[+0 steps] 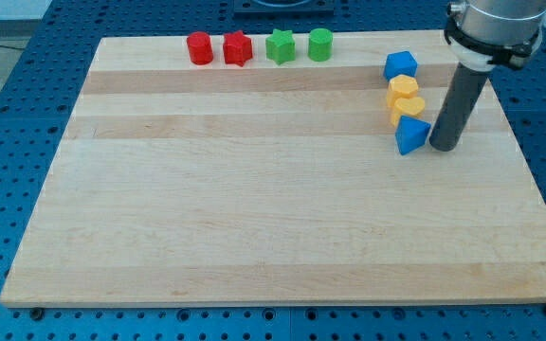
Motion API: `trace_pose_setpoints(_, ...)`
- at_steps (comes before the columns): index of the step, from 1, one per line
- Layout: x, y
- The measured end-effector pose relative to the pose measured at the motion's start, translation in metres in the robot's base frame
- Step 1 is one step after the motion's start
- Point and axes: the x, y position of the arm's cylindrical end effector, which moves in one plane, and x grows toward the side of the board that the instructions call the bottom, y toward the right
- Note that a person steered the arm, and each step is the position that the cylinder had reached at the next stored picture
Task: Move the arm above the blue cube
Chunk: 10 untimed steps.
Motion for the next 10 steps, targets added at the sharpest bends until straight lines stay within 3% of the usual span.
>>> trace_pose_setpoints(3,-0.014,0.034)
trace_pose_setpoints(7,-0.205,0.038)
trace_pose_setpoints(10,-0.188,-0.027)
